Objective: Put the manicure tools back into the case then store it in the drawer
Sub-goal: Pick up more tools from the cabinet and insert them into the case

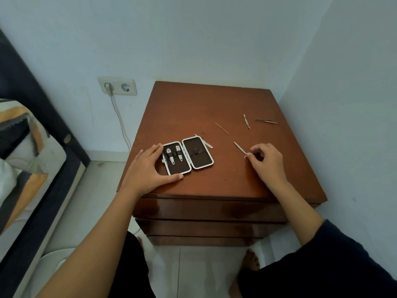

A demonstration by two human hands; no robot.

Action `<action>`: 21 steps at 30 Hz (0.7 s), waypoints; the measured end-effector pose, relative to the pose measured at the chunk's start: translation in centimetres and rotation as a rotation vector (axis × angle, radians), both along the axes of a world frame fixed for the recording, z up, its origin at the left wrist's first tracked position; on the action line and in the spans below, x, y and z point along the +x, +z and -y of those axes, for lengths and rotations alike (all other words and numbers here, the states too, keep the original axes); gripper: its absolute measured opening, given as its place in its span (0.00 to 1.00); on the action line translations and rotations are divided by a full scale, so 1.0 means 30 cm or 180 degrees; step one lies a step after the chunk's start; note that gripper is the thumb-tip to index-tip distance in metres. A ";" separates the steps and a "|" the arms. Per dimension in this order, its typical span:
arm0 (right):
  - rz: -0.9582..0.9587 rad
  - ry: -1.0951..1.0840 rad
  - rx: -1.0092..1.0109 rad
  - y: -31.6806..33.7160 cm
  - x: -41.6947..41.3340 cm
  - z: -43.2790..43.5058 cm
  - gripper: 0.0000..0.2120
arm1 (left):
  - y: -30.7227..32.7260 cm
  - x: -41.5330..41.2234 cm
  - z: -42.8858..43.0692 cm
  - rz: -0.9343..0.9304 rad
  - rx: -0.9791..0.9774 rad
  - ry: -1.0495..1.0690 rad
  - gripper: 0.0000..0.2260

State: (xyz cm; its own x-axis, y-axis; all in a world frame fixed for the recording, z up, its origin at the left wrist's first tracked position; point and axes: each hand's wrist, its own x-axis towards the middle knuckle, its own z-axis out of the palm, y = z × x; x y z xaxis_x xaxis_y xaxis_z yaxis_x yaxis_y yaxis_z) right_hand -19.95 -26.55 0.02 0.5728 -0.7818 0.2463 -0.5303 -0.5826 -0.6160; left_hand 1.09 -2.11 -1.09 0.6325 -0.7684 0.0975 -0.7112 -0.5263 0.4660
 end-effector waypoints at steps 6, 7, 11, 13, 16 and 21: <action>-0.0577 -0.0222 0.0367 0.028 0.079 0.029 0.05 | -0.007 0.009 0.000 -0.0010 -0.0015 0.0027 0.52; -0.0699 -0.0210 0.0426 0.032 0.090 0.032 0.05 | -0.006 0.008 0.000 -0.0006 -0.0027 0.0020 0.52; -0.0968 -0.0166 0.0566 0.038 0.125 0.034 0.04 | 0.000 0.001 0.003 -0.0038 -0.0060 0.0009 0.50; -0.0976 -0.0206 0.0543 0.043 0.142 0.026 0.05 | 0.001 0.000 0.004 -0.0054 -0.0039 0.0013 0.50; -0.0969 -0.0221 0.0455 0.045 0.163 0.007 0.06 | -0.005 0.005 0.002 -0.0054 -0.0048 0.0007 0.51; -0.1097 -0.0148 0.0482 0.047 0.187 0.001 0.05 | -0.010 0.008 0.001 -0.0027 -0.0021 0.0003 0.52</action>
